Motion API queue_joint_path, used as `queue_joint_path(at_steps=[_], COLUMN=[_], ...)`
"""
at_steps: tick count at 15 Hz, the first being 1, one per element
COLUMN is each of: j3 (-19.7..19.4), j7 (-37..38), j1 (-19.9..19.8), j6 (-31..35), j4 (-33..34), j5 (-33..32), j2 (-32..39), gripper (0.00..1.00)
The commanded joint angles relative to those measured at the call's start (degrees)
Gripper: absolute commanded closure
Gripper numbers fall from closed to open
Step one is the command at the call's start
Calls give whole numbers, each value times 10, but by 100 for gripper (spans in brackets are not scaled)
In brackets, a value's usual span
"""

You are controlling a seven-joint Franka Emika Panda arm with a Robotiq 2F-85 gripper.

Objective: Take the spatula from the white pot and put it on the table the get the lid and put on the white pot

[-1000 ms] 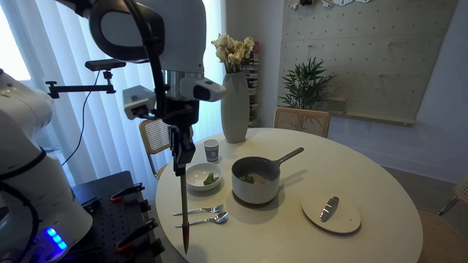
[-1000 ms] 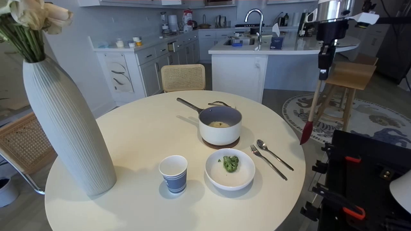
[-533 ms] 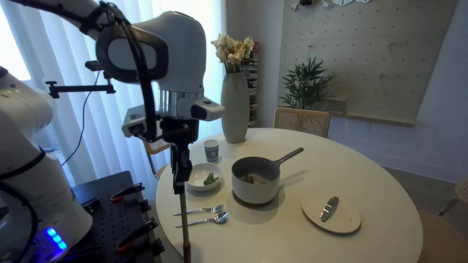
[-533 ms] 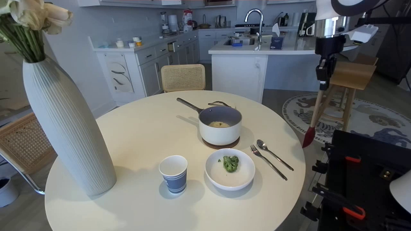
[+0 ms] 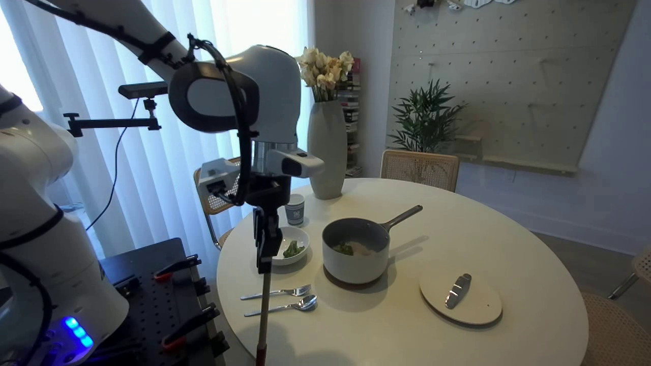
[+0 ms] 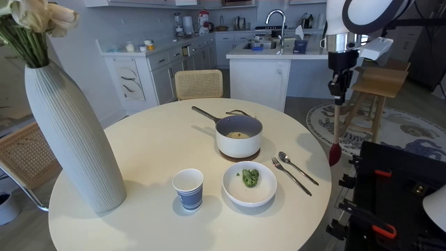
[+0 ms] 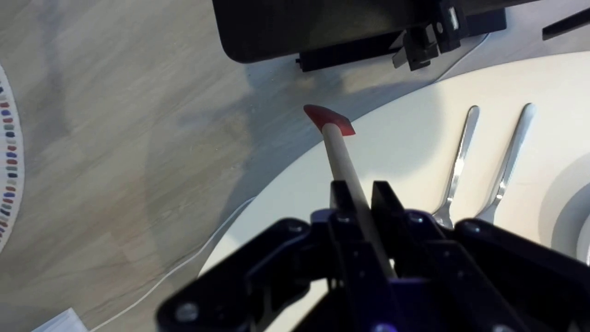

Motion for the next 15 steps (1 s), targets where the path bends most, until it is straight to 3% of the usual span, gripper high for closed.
queue_joint_path(at_steps=[1, 6, 15], j3=[18, 15, 0], j7=[45, 40, 8], j1=[4, 14, 14], j6=[6, 19, 35], j4=[45, 121, 302], j5=[-19, -12, 10], j2=[43, 119, 318], gripper=[96, 96, 96])
